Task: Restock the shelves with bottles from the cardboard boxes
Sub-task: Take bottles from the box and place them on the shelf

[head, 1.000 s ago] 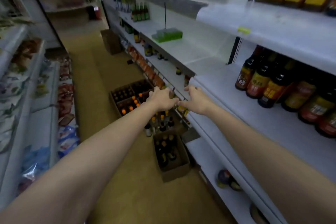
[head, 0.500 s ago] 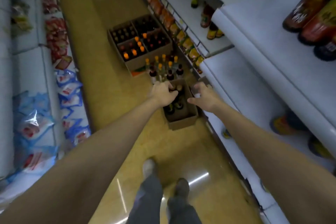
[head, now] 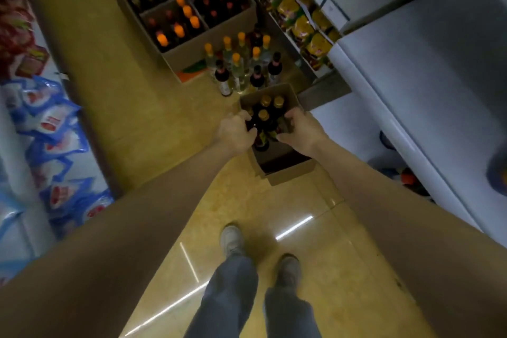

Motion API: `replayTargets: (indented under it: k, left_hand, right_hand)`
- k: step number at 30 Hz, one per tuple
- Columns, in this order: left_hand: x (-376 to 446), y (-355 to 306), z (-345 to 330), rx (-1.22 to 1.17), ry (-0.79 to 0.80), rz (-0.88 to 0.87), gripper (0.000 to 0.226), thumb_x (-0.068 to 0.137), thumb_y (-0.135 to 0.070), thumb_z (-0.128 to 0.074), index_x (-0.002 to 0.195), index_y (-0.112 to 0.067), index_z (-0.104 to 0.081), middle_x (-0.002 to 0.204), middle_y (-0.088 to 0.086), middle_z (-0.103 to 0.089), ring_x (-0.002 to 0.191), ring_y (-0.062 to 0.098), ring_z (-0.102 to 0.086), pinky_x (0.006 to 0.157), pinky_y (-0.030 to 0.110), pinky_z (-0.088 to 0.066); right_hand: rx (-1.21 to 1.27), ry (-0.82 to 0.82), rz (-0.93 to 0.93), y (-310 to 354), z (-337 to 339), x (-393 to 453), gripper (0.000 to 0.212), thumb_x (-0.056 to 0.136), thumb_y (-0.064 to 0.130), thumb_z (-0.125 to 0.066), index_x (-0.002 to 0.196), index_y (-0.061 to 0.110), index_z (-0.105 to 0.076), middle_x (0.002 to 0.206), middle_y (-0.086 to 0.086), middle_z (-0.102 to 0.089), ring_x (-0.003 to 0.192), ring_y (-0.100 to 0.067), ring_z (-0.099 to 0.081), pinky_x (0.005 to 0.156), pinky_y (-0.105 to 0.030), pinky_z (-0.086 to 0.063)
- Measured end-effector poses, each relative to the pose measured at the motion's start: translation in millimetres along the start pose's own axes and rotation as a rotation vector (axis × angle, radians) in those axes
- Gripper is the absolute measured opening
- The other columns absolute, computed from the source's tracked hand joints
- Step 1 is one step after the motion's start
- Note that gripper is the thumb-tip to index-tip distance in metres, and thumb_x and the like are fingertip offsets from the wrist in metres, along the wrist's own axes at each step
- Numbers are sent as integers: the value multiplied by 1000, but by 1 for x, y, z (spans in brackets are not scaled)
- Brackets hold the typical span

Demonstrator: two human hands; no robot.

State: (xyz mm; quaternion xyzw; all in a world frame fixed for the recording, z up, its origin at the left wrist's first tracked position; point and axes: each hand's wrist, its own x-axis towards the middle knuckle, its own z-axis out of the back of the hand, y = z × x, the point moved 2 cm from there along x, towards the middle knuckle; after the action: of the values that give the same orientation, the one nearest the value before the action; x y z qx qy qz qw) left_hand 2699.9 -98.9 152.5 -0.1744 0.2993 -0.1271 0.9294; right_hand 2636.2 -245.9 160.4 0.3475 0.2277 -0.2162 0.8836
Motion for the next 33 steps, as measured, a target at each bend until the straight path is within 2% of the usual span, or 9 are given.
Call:
replayTargets:
  k: [4, 8, 12, 19, 21, 23, 27, 30, 33]
  left_hand:
    - [55, 10, -38, -44, 23, -11, 44, 96, -27, -51, 136, -8, -44, 128, 13, -52, 113, 27, -54, 77, 30, -44]
    - [108, 20, -83, 10, 2, -35, 45, 96, -28, -51, 135, -7, -44, 135, 12, -46, 119, 25, -49, 90, 31, -44]
    - [165, 37, -125, 65, -1, -43, 43, 96, -27, -51, 132, -5, -44, 134, 15, -43, 119, 27, -47, 90, 31, -42]
    - [252, 74, -165, 244, -55, -57, 39, 96, -27, -49, 130, -7, -45, 133, 16, -43, 121, 30, -45, 97, 37, -41]
    - [271, 79, -174, 377, -73, -101, 39, 96, -28, -48, 130, -7, -45, 133, 15, -44, 123, 29, -43, 98, 37, -38]
    - [285, 80, -185, 655, -120, -149, 46, 94, -35, -49, 132, -9, -44, 136, 12, -44, 128, 28, -38, 103, 37, -31]
    - [302, 88, -205, 976, -151, -100, 67, 91, -47, -49, 145, -12, -30, 145, 9, -38, 137, 28, -17, 110, 43, -17]
    - [306, 88, -210, 967, -113, -68, 70, 92, -42, -50, 149, -12, -21, 145, 8, -38, 138, 27, -13, 110, 44, -15]
    - [300, 83, -207, 867, -136, -86, 64, 91, -35, -55, 146, -15, -29, 143, 7, -37, 136, 27, -18, 110, 48, -16]
  right_hand:
    - [-62, 31, 26, -16, -31, 51, 50, 90, 22, -64, 133, 12, -40, 136, -13, -41, 121, -29, -47, 101, -37, -41]
    - [-128, 49, 59, -43, -63, 107, 53, 90, 25, -64, 135, 10, -39, 136, -13, -39, 122, -31, -45, 101, -39, -41]
    - [-160, 39, 86, -72, -98, 171, 59, 89, 25, -66, 138, 9, -37, 139, -15, -36, 126, -33, -42, 105, -43, -38]
    - [-252, -41, 189, -104, -140, 263, 58, 90, 24, -65, 141, 15, -38, 144, -6, -32, 133, -29, -31, 109, -39, -30]
    - [-300, -56, 229, -110, -152, 285, 60, 91, 25, -63, 144, 16, -35, 147, -2, -29, 134, -29, -27, 109, -39, -30]
    - [-363, -44, 260, -117, -165, 302, 64, 93, 28, -60, 148, 17, -30, 152, 0, -24, 135, -29, -24, 110, -40, -30]
    - [-506, -39, 279, -128, -185, 319, 71, 93, 34, -58, 152, 22, -20, 156, 3, -14, 135, -30, -19, 108, -42, -33]
    - [-632, -105, 284, -130, -186, 320, 68, 92, 32, -59, 150, 25, -23, 149, -3, -17, 129, -31, -25, 101, -41, -38]
    - [-655, -92, 153, -141, -182, 314, 55, 92, 25, -61, 140, 20, -35, 144, -13, -18, 125, -33, -33, 94, -39, -43]
